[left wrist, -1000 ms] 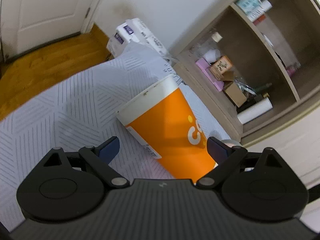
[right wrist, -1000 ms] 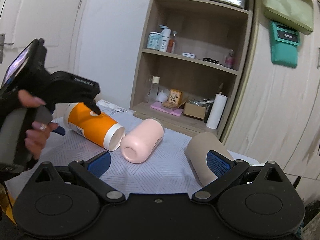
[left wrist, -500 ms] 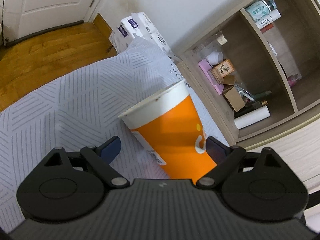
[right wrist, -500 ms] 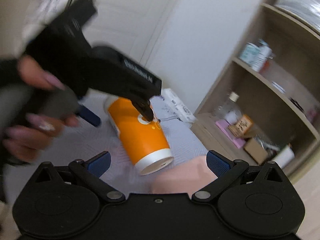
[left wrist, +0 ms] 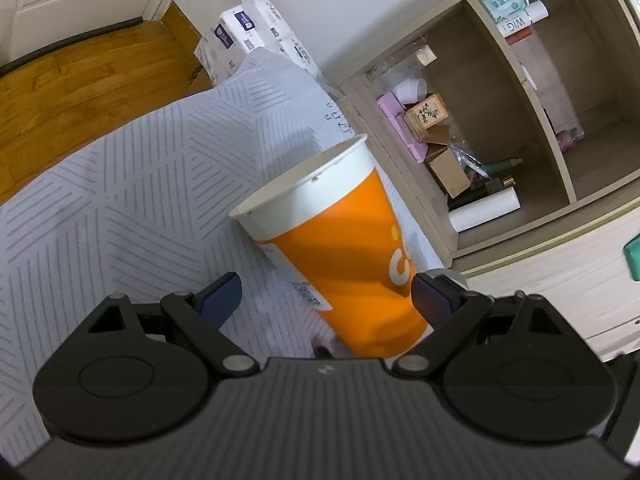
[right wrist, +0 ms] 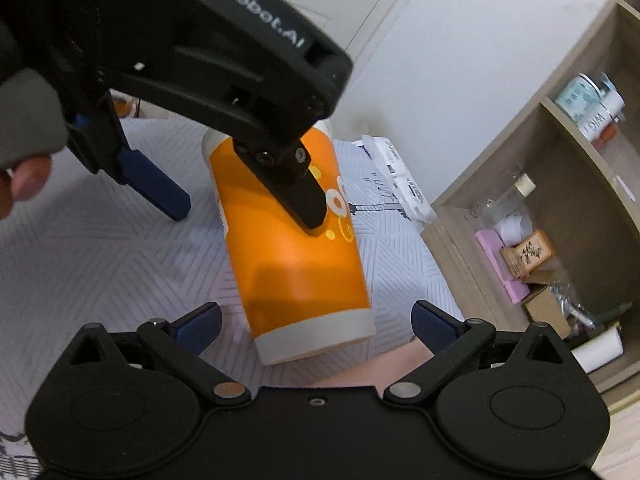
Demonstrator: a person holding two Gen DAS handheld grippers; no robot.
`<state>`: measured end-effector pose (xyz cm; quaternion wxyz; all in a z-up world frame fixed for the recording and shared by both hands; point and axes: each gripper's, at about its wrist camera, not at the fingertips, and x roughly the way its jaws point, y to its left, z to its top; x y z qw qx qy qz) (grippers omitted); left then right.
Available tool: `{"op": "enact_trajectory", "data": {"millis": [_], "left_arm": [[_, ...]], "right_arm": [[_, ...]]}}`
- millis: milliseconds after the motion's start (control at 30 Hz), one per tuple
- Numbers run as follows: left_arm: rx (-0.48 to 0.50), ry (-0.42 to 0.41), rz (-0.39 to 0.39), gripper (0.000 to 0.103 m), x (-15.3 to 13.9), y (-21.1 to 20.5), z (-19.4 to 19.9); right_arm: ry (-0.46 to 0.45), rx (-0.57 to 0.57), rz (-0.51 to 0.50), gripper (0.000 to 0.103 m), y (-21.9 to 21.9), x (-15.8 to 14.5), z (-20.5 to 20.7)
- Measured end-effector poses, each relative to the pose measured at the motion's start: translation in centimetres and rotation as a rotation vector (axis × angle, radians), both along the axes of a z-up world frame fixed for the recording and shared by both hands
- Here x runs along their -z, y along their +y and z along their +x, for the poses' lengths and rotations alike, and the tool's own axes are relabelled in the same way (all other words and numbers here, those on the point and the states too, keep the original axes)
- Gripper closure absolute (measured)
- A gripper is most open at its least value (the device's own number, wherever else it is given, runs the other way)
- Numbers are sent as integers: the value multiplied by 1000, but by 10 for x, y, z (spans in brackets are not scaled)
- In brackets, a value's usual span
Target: Flip cup upright
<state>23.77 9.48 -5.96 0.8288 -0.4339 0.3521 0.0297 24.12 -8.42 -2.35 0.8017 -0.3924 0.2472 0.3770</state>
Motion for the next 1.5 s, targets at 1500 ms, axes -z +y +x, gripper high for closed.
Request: {"op": "enact_trajectory", "data": {"millis": [1500], "left_arm": [[308, -8, -28, 14, -12, -77, -82]], "right_arm": [[462, 496, 404, 32, -117, -11, -113]]}}
